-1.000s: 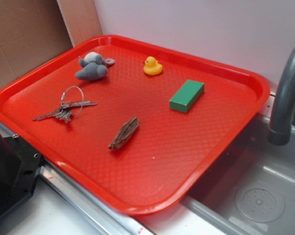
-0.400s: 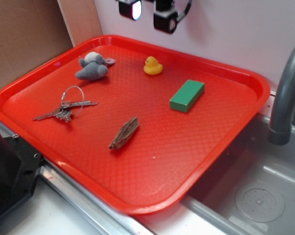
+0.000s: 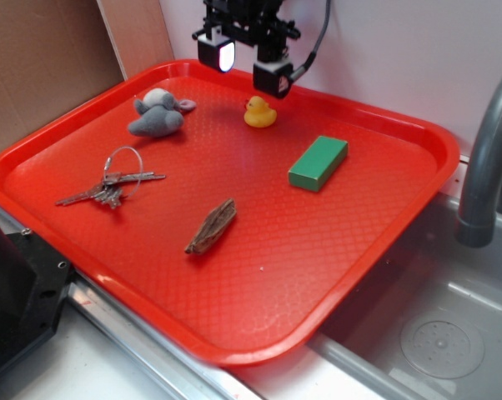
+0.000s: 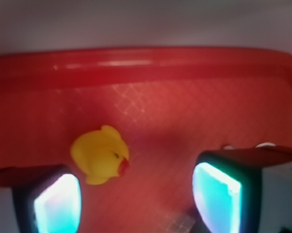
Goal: Grab the yellow duck.
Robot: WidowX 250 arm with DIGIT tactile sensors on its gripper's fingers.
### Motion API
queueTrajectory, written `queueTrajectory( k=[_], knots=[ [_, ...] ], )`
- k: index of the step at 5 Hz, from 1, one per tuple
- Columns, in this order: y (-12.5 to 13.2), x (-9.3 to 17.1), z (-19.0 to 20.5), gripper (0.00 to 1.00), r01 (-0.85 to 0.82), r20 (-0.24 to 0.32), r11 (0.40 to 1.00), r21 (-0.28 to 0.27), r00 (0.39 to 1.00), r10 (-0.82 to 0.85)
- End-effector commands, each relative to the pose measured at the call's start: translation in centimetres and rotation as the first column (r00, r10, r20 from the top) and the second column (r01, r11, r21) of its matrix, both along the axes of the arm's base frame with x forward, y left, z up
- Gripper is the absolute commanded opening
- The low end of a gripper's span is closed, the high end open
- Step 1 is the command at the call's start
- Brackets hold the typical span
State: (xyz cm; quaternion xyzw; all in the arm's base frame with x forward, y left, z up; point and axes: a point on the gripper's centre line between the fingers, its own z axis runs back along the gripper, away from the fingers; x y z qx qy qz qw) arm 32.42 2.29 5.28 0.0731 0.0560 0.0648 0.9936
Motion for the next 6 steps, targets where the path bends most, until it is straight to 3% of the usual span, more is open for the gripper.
queueTrajectory(
  k=[1,2,4,5,6],
  knots=[
    [0.5,0.0,-0.8,1.0,-0.007,0.041,1.0,-0.004,0.999,0.007],
    [0.2,0.4,-1.0,1.0,0.003,0.049,1.0,-0.02,0.999,-0.002],
    [-1.0,1.9,-3.3,1.0,0.01,-0.02,0.997,-0.082,1.0,-0.011],
    [-1.3,2.0,-4.3,0.0,0.015,-0.038,0.997,-0.078,0.999,-0.018],
    [-1.1,1.8,-3.9,0.0,0.005,-0.032,0.998,-0.067,0.999,-0.007]
  ],
)
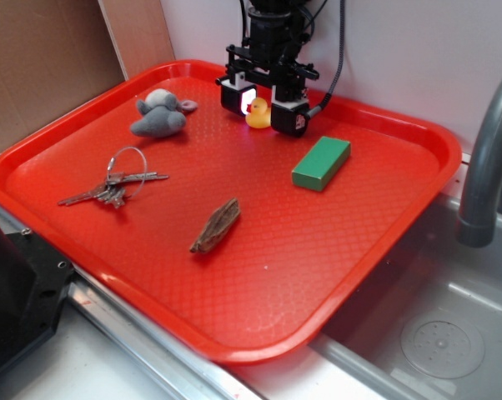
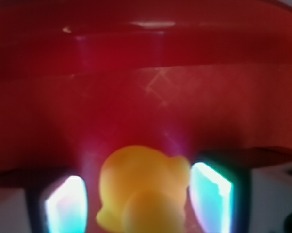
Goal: Grab the yellow duck.
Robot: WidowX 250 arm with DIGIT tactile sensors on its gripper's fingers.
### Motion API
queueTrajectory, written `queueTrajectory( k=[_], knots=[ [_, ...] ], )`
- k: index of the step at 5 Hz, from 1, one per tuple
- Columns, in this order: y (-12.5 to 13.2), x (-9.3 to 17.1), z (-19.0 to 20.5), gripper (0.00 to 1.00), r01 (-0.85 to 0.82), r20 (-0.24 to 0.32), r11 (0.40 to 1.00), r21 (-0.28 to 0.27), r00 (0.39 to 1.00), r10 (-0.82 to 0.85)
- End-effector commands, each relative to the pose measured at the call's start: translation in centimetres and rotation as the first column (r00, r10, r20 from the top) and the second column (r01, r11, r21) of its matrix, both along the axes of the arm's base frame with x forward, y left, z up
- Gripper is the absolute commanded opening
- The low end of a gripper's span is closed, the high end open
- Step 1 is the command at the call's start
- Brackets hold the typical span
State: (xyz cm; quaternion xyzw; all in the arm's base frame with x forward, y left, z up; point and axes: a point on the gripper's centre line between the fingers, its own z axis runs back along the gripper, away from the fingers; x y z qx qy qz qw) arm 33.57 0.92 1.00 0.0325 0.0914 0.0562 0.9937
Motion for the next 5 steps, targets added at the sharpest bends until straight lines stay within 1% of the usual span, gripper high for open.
queueTrajectory(
  k=[1,2,3,4,5],
  knots=[
    [0.8,0.2,2.4,0.0,-0.035,0.064,0.997,0.075,0.997,0.031],
    [2.1,-2.3,7.5,0.0,-0.191,0.165,0.963,0.19,0.973,0.16],
    [0.8,-5.9,12.2,0.0,-0.315,0.251,0.941,0.124,0.927,0.277],
    [0.2,-9.1,17.2,0.0,-0.348,0.255,0.937,0.039,0.91,0.327],
    [0.8,-10.1,22.1,0.0,-0.342,0.263,0.939,-0.013,0.905,0.334]
  ],
)
